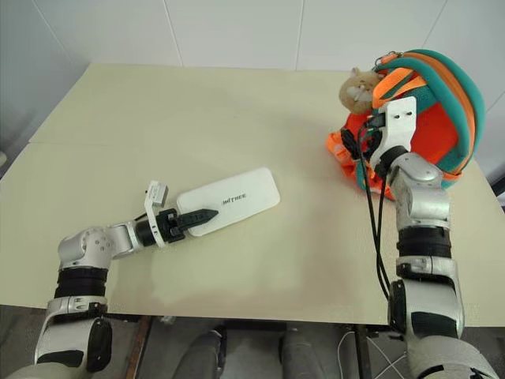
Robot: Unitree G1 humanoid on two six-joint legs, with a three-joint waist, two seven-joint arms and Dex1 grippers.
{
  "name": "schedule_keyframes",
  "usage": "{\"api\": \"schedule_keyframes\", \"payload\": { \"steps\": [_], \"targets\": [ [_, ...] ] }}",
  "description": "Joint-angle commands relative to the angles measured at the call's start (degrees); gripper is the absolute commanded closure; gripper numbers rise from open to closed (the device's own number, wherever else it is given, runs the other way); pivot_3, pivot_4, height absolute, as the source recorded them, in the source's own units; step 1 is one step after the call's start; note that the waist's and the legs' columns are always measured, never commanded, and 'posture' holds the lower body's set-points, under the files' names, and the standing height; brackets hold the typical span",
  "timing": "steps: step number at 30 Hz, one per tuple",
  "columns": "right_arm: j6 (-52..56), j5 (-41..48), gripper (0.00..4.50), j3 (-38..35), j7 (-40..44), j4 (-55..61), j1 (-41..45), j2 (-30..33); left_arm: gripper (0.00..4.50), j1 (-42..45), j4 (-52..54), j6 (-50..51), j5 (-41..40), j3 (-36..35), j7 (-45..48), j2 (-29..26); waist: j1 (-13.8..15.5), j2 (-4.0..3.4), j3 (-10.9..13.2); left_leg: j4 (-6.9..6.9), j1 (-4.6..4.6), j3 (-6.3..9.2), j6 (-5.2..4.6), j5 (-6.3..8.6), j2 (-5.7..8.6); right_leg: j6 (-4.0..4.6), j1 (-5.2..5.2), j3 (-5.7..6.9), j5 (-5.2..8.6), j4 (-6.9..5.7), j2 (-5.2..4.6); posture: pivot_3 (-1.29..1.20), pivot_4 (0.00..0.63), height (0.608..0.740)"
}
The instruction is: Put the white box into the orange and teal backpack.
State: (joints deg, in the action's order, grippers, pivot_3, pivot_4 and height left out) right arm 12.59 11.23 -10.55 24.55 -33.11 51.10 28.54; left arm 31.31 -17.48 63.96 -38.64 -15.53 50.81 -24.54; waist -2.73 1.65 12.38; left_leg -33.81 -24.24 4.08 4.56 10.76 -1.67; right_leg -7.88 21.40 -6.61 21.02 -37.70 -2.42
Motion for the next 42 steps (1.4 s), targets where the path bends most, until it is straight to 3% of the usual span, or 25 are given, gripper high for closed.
{"api": "schedule_keyframes", "payload": {
  "steps": [1, 5, 8, 11, 12, 17, 21, 25, 31, 36, 42],
  "targets": [
    [-7.6, 0.0, 0.93, -0.7, 1.4, -4.7, 2.1, -1.0, 3.2, -2.9, 5.2, 0.5, -3.1, -3.7, -3.2, 0.5, -0.4, 0.0, 0.0, 0.0, 0.0, 0.0, 0.0, 0.0, 0.0, 0.0, -0.01, 0.0, 0.0, 0.0, -0.01, 0.0, 0.15, 0.74],
    [-11.0, 2.3, 2.31, -0.6, 6.9, -3.8, 2.0, -2.3, 3.2, -5.2, 8.3, 0.1, -4.6, -5.5, -6.1, 0.8, -0.9, 0.0, 0.0, -0.06, 0.02, 0.0, 0.01, -0.01, 0.01, -0.01, -0.02, -0.01, -0.01, -0.08, 0.01, 0.0, 0.15, 0.74],
    [-10.4, 7.5, 3.38, 1.3, 18.6, 6.2, -1.1, -2.7, 3.2, -7.1, 9.3, -1.1, -3.4, -5.2, -7.4, -0.9, -1.3, -0.01, 0.0, -0.06, 0.05, 0.01, 0.03, -0.02, -0.03, -0.01, -0.03, -0.01, -0.01, -0.14, 0.05, 0.0, 0.15, 0.74],
    [-5.6, 12.3, 4.37, 1.8, 24.1, 14.8, -3.0, -2.2, 3.2, -7.4, 10.0, -1.2, -4.2, -6.1, -8.3, -1.7, -1.9, -0.01, 0.0, -0.05, 0.05, 0.01, 0.03, -0.02, -0.04, -0.01, -0.03, 0.0, -0.01, -0.13, 0.05, 0.0, 0.15, 0.74],
    [-1.8, 15.0, 4.48, 2.4, 26.4, 18.8, -3.8, -1.8, 3.2, -7.3, 10.3, -1.0, -4.7, -6.5, -8.5, -2.1, -2.0, -0.01, 0.0, -0.06, 0.05, 0.01, 0.04, -0.02, -0.03, -0.02, -0.04, 0.0, -0.01, -0.14, 0.04, 0.0, 0.15, 0.74],
    [17.3, 27.8, 4.48, 5.0, 33.3, 36.9, -7.7, 2.1, 3.2, -6.4, 8.8, -1.9, -3.9, -5.6, -9.1, -4.6, -2.2, -0.01, 0.0, -0.03, 0.06, 0.04, 0.04, -0.02, -0.1, -0.01, -0.01, 0.0, -0.01, -0.16, 0.08, 0.0, 0.15, 0.74],
    [36.0, 47.5, 4.48, 3.0, 37.3, 50.8, -12.0, 8.9, 3.2, -4.8, 7.4, -3.2, -3.4, -5.9, -10.4, -5.6, -1.7, -0.01, 0.0, -0.02, 0.04, 0.06, 0.04, -0.01, -0.08, 0.0, 0.0, 0.0, 0.0, -0.12, 0.06, 0.0, 0.15, 0.74],
    [44.5, 56.1, 4.48, 0.7, 38.8, 54.7, -17.1, 16.3, 3.2, -5.6, 9.3, -3.4, -5.0, -7.3, -11.0, -6.2, -1.3, 0.02, 0.0, 0.0, 0.0, 0.06, 0.02, 0.03, -0.05, 0.0, -0.06, 0.01, 0.0, 0.09, 0.01, 0.0, 0.15, 0.74],
    [44.8, 51.9, 4.48, 2.0, 45.2, 49.1, -19.3, 24.4, 3.2, -7.9, 13.7, -1.9, -9.3, -11.7, -12.6, -6.7, -0.8, 0.04, 0.0, -0.04, 0.01, -0.01, -0.01, 0.04, -0.02, 0.0, -0.05, -0.04, -0.01, 0.14, -0.01, 0.0, 0.15, 0.74],
    [40.8, 46.1, 4.48, 5.9, 46.4, 45.7, -18.6, 21.9, 3.2, -12.4, 27.6, -3.3, -19.7, -19.4, -8.9, -8.5, -0.3, 0.15, 0.1, 0.02, -0.08, -0.03, 0.0, 0.05, -0.04, 0.01, 0.04, -0.04, -0.01, 0.23, -0.02, 0.0, 0.15, 0.74],
    [39.4, 43.0, 4.48, 8.3, 46.6, 45.2, -18.5, 19.4, 3.2, -13.5, 34.0, -3.5, -28.6, -24.7, -8.5, -14.0, -0.3, 0.14, 0.1, 0.08, -0.13, -0.04, 0.05, 0.12, -0.04, 0.04, 0.07, -0.03, 0.04, 0.31, -0.03, 0.0, 0.15, 0.74]
  ]
}}
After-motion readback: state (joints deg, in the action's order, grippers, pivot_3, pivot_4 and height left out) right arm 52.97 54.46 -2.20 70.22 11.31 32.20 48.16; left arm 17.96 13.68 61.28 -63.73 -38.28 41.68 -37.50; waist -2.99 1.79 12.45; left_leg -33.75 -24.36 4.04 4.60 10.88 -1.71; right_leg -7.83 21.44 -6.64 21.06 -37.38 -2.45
